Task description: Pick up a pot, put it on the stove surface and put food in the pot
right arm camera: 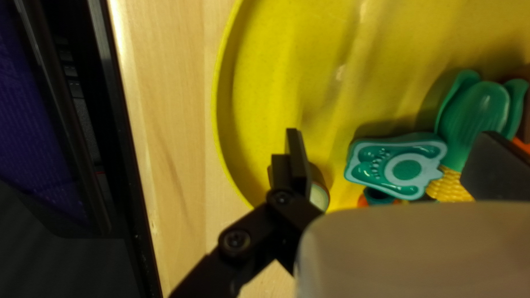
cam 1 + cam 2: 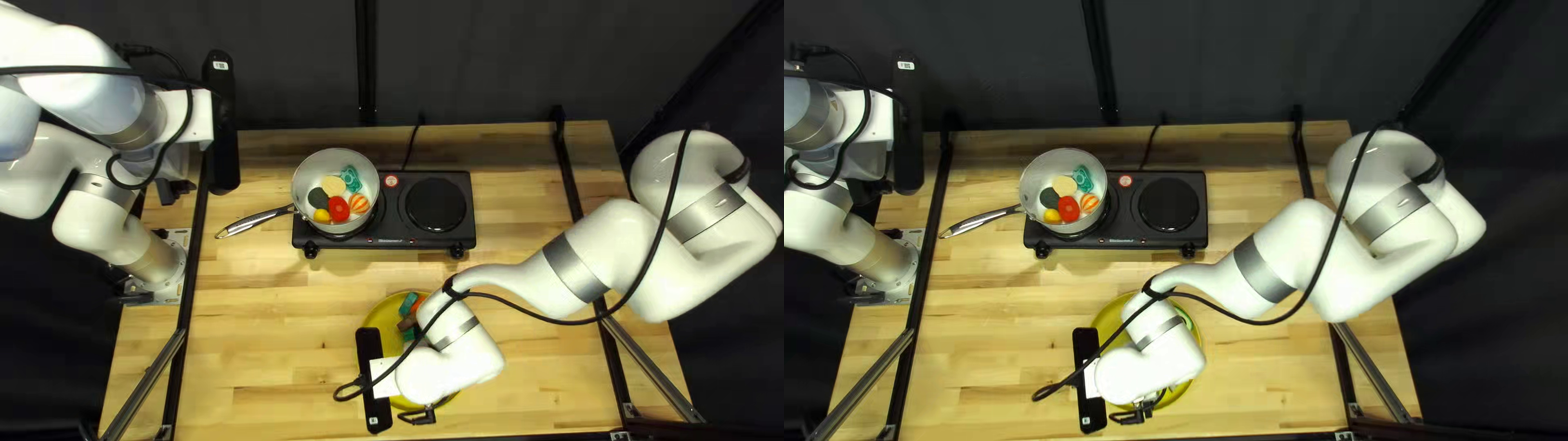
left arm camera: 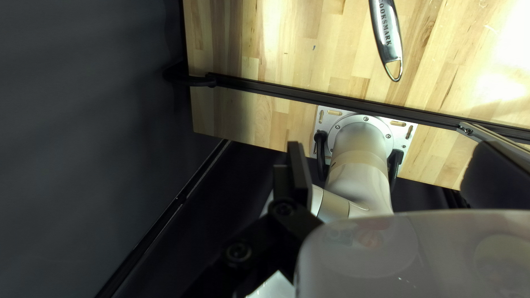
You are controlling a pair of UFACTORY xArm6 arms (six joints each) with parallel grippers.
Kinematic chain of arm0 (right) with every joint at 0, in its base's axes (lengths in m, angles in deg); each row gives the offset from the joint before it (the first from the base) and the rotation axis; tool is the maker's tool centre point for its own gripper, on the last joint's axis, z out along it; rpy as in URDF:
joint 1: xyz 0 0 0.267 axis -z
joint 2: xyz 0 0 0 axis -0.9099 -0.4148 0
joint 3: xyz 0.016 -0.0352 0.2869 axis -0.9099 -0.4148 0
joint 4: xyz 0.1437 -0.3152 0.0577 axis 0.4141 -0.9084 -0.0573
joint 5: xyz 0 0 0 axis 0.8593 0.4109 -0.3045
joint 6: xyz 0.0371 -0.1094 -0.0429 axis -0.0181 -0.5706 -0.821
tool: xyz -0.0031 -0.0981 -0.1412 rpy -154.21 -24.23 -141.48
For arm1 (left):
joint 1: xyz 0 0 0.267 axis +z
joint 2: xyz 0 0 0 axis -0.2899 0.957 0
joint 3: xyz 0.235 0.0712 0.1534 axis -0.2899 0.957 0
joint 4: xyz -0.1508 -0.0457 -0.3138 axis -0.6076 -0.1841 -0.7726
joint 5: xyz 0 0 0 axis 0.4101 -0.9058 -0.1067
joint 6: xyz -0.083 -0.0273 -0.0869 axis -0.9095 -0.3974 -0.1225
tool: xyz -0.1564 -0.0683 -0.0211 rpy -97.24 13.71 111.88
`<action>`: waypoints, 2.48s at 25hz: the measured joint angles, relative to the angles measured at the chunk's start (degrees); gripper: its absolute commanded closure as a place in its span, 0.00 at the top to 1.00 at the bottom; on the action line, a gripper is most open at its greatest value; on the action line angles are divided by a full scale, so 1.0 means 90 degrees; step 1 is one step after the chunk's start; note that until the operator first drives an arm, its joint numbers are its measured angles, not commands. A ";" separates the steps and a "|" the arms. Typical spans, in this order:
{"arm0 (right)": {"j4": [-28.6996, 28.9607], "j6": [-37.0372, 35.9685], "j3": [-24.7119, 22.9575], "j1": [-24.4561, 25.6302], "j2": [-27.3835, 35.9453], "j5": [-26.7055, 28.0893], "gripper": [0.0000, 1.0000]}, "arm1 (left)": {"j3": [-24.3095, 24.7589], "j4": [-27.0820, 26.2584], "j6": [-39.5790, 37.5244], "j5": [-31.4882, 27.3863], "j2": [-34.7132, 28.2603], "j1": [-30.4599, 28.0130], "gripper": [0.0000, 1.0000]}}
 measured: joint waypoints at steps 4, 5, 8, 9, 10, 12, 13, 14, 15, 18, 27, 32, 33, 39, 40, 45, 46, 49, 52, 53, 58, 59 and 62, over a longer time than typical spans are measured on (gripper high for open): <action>-0.0189 0.0446 -0.0499 -0.0039 0.0388 -0.0056 1.00 | 0.0000 0.0000 0.0000 0.0000 0.0000 0.0000 1.00; -0.0222 0.0602 -0.0740 -0.0038 0.0537 -0.0176 1.00 | 0.0000 0.0000 0.0000 0.0000 0.0000 0.0000 1.00; -0.0308 0.1253 -0.1393 -0.0015 0.0962 -0.0629 1.00 | 0.0000 0.0000 0.0000 0.0000 0.0000 0.0000 1.00; -0.0337 0.1483 -0.1496 -0.0020 0.1032 -0.0737 1.00 | 0.0000 0.0000 0.0000 0.0000 0.0000 0.0000 1.00; -0.0362 0.1696 -0.1549 -0.0031 0.1067 -0.0814 1.00 | 0.0000 0.0000 0.0000 0.0000 0.0000 0.0000 1.00; -0.0401 0.2053 -0.1604 -0.0057 0.1093 -0.0924 1.00 | 0.0000 0.0000 0.0000 0.0000 0.0000 0.0000 1.00; -0.0414 0.2197 -0.1657 -0.0068 0.1120 -0.0985 1.00 | 0.0000 0.0000 0.0000 0.0000 0.0000 0.0000 1.00; -0.0423 0.2311 -0.1716 -0.0078 0.1155 -0.1043 1.00 | 0.0000 0.0000 0.0000 0.0000 0.0000 0.0000 1.00; -0.0431 0.2423 -0.1785 -0.0092 0.1202 -0.1097 1.00 | 0.0000 0.0000 0.0000 0.0000 0.0000 0.0000 1.00; -0.0461 0.2724 -0.1855 -0.0179 0.1276 -0.1129 1.00 | 0.0000 0.0000 0.0000 0.0000 0.0000 0.0000 1.00; -0.0427 0.3632 -0.0948 -0.0330 0.0506 -0.0641 1.00 | 0.0000 0.0000 0.0000 0.0000 0.0000 0.0000 1.00; -0.0535 0.4108 -0.0677 -0.0325 0.0267 -0.0432 1.00 | 0.0000 0.0000 0.0000 0.0000 0.0000 0.0000 1.00; -0.0559 0.4176 -0.0721 -0.0323 0.0316 -0.0413 1.00 | 0.0000 0.0000 0.0000 0.0000 0.0000 0.0000 1.00; -0.0661 0.4516 -0.1142 -0.0334 0.0680 -0.0381 1.00 | 0.0000 0.0000 0.0000 0.0000 0.0000 0.0000 1.00; -0.0669 0.4561 -0.1231 -0.0331 0.0729 -0.0424 1.00 | 0.0000 0.0000 0.0000 0.0000 0.0000 0.0000 1.00; -0.0690 0.4805 -0.1683 -0.0318 0.0866 -0.0830 1.00 | 0.0000 0.0000 0.0000 0.0000 0.0000 0.0000 1.00; -0.0695 0.4842 -0.1736 -0.0314 0.0876 -0.0903 1.00 | 0.0000 0.0000 0.0000 0.0000 0.0000 0.0000 1.00; -0.0698 0.4895 -0.1789 -0.0292 0.0882 -0.1030 1.00 | 0.0000 0.0000 0.0000 0.0000 0.0000 0.0000 1.00; -0.0694 0.4870 -0.1755 -0.0246 0.0819 -0.1121 1.00 | 0.0000 0.0000 0.0000 0.0000 0.0000 0.0000 1.00; -0.0688 0.4845 -0.1729 -0.0219 0.0771 -0.1168 1.00 | 0.0000 0.0000 0.0000 0.0000 0.0000 0.0000 1.00; -0.0674 0.4779 -0.1801 -0.0087 0.0684 -0.1482 1.00 | 0.0000 0.0000 0.0000 0.0000 0.0000 0.0000 1.00; -0.0678 0.4779 -0.1823 -0.0073 0.0693 -0.1523 0.86 | 0.0000 0.0000 0.0000 0.0000 0.0000 0.0000 1.00; -0.0701 0.4820 -0.1835 -0.0065 0.0703 -0.1562 0.00 | 0.0000 0.0000 0.0000 0.0000 0.0000 0.0000 1.00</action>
